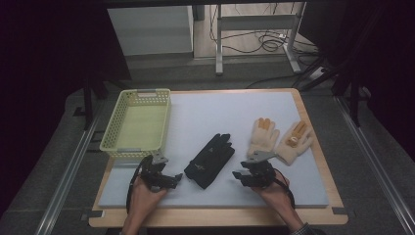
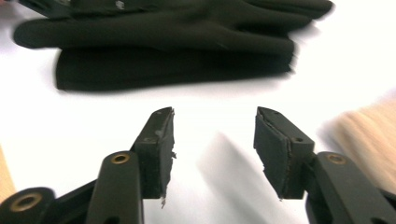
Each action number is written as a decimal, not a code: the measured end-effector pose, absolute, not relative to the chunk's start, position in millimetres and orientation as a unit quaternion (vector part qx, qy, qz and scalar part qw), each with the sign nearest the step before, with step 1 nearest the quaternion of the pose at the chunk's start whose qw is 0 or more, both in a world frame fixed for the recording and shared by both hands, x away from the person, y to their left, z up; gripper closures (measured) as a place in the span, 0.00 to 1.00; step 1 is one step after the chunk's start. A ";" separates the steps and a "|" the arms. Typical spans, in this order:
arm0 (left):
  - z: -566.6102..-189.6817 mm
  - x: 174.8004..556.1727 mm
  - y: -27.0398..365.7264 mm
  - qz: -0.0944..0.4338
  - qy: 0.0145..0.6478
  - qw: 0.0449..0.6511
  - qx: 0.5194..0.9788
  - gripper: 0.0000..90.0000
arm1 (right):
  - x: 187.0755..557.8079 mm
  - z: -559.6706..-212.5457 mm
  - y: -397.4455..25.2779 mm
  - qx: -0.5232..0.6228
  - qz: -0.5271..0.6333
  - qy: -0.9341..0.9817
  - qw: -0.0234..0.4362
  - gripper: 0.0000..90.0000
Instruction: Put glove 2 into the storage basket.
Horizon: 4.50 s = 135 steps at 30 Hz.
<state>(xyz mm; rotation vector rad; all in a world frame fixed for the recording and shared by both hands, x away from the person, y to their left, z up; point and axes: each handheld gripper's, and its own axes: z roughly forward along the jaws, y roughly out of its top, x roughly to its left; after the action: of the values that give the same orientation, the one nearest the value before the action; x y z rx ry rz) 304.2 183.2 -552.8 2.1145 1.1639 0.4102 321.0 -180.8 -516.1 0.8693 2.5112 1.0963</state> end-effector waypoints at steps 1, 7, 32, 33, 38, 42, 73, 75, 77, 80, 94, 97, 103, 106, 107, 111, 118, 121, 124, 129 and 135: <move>-552.8 304.2 183.2 0.158 0.447 0.340 0.812 0.01 | 321.3 -516.5 -184.8 0.303 0.376 0.865 0.135 0.48; -552.8 304.2 183.2 0.157 0.447 0.340 0.812 0.01 | 322.1 -521.2 -206.5 0.324 0.369 0.858 0.148 0.42; -550.9 303.6 183.6 0.155 0.448 0.338 0.813 0.03 | 324.7 -533.0 -231.6 0.356 0.357 0.844 0.183 0.26; -548.9 303.3 183.2 0.152 0.448 0.334 0.815 0.04 | 324.7 -533.0 -231.7 0.356 0.357 0.844 0.183 0.26; -532.5 300.4 181.7 0.146 0.440 0.343 0.817 0.05 | 324.6 -533.0 -231.7 0.356 0.357 0.844 0.183 0.25; -513.6 298.4 178.4 0.142 0.425 0.362 0.817 0.05 | 324.6 -533.0 -231.7 0.356 0.357 0.844 0.184 0.25; -525.5 345.2 71.1 0.080 0.387 0.301 0.868 0.00 | 324.5 -533.1 -231.7 0.355 0.357 0.844 0.183 0.25; -528.1 344.4 69.6 0.082 0.386 0.296 0.870 0.00 | 324.5 -533.1 -231.7 0.355 0.357 0.844 0.183 0.25; -529.5 342.7 67.6 0.084 0.384 0.293 0.872 0.00 | 324.5 -533.1 -231.7 0.355 0.357 0.844 0.183 0.25; -531.7 340.4 65.7 0.084 0.380 0.288 0.875 0.00 | 324.5 -533.1 -231.7 0.355 0.357 0.844 0.183 0.25; -522.0 334.1 72.8 0.065 0.381 0.291 0.875 0.37 | 324.4 -533.2 -231.6 0.354 0.357 0.845 0.183 0.25; -521.3 334.8 79.0 0.048 0.386 0.304 0.870 0.50 | 324.4 -533.2 -231.5 0.355 0.357 0.845 0.183 0.25; -518.1 334.5 85.0 0.060 0.386 0.304 0.869 0.74 | 324.5 -533.2 -231.6 0.355 0.357 0.845 0.183 0.25; -514.0 333.9 84.4 0.065 0.382 0.302 0.871 0.75 | 324.5 -533.2 -231.6 0.355 0.357 0.845 0.182 0.25; -512.5 334.0 84.0 0.066 0.381 0.302 0.871 0.75 | 324.6 -533.2 -231.7 0.355 0.357 0.845 0.182 0.25; -501.9 335.2 83.9 0.083 0.378 0.300 0.872 0.75 | 324.5 -533.1 -231.7 0.355 0.357 0.845 0.182 0.25; -475.2 343.5 97.8 0.118 0.390 0.298 0.863 0.75 | 324.5 -533.1 -231.8 0.355 0.357 0.845 0.182 0.25; -465.1 346.9 106.2 0.131 0.398 0.297 0.858 0.75 | 324.6 -533.1 -231.8 0.355 0.357 0.845 0.182 0.25; -453.9 351.8 117.6 0.143 0.407 0.298 0.852 0.74 | 324.6 -533.1 -231.8 0.355 0.357 0.845 0.182 0.25; -436.6 359.7 138.7 0.165 0.426 0.301 0.837 0.74 | 324.5 -533.0 -231.8 0.355 0.357 0.845 0.182 0.25; -419.9 369.0 167.3 0.194 0.452 0.289 0.821 0.74 | 324.6 -533.1 -231.9 0.355 0.357 0.845 0.182 0.24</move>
<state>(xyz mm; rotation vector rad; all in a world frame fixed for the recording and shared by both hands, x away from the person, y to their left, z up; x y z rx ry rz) 369.0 167.3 -419.9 2.1931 1.2070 0.5177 324.6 -231.9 -533.1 1.0014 2.3843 1.0080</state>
